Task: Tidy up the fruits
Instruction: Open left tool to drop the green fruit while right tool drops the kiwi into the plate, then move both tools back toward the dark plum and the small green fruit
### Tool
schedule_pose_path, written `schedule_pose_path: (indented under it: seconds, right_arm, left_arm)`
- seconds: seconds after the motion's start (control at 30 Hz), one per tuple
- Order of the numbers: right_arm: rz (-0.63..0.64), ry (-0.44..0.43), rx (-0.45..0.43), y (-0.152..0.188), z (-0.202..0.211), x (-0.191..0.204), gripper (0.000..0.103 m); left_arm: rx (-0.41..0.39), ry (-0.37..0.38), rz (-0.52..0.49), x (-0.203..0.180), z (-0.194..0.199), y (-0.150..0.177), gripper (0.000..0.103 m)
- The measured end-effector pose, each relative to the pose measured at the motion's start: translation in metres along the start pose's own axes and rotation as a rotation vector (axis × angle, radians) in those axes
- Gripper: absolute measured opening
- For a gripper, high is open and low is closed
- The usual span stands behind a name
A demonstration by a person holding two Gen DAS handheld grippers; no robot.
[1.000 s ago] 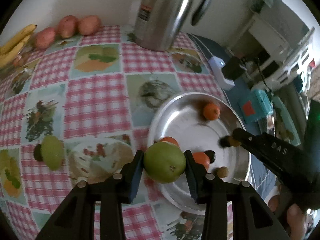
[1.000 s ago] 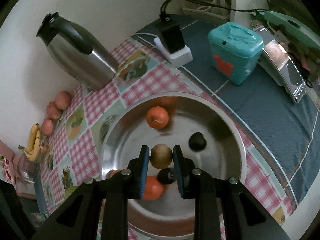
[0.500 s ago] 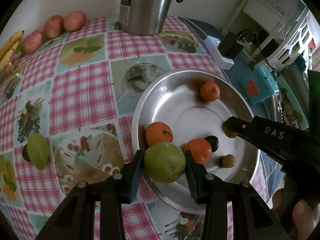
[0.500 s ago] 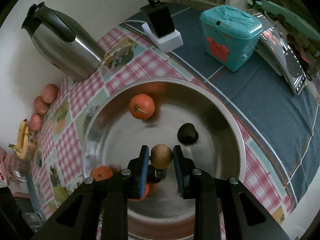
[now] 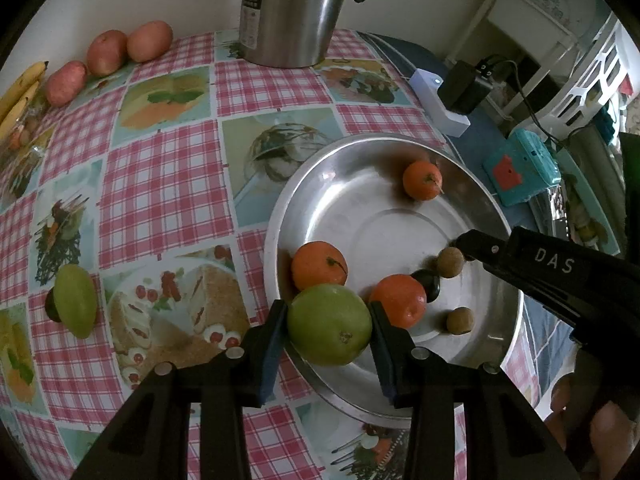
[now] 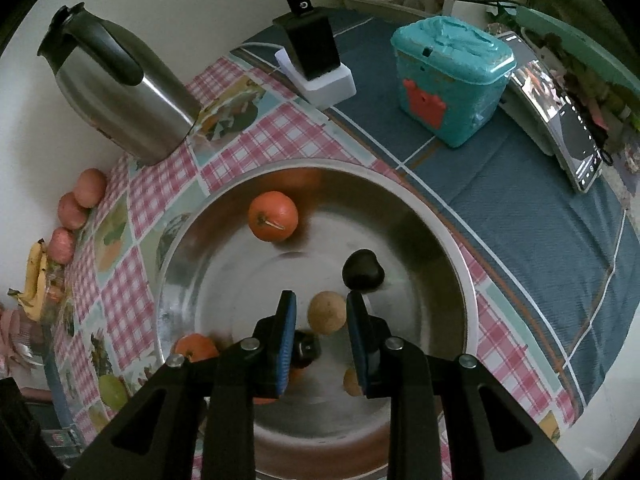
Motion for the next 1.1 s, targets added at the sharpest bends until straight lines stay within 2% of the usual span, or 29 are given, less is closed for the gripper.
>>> schedule_pose_path:
  seconds: [0.07,0.17,0.3,0.37,0.47,0.5,0.8,1.1]
  right_arm:
    - [0.007,0.015,-0.002,0.0,0.0,0.001,0.04]
    - [0.018,0.014,-0.011,0.0,0.002,0.004,0.042]
    - [0.032,0.023,-0.019,0.0,0.004,0.006,0.044]
    - [0.035,0.023,-0.018,0.0,0.004,0.007,0.051]
    - [0.041,0.021,-0.016,0.001,0.004,0.009,0.051]
    - [0.045,0.023,-0.016,0.001,0.004,0.009,0.051]
    - [0.09,0.028,-0.01,0.007,0.005,0.018,0.054]
    - [0.136,0.026,0.004,0.016,0.005,0.032,0.054]
  left_arm:
    - [0.0,0.001,0.001,0.0,0.0,0.0,0.043]
    - [0.001,0.001,0.002,0.0,0.0,0.0,0.043]
    - [-0.01,0.011,0.009,0.0,0.003,-0.001,0.052]
    - [-0.016,0.001,0.005,0.0,0.005,-0.001,0.053]
    - [-0.022,0.008,0.015,0.002,0.007,-0.002,0.055]
    - [-0.026,0.006,0.017,0.002,0.009,-0.002,0.06]
    - [-0.051,-0.053,0.097,0.03,0.022,-0.003,0.073]
    - [-0.063,-0.164,0.246,0.081,0.036,0.004,0.076]
Point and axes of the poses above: each gripper's, at about its wrist camera, not at the fingertips, and z roughly against the way its jaws point, x to its left, y to its underside, the point moved 5 cm from there along -z, roughly the way its jaws point, and after that the axes turned 10 degrees about -z, right-handed, at the moved point
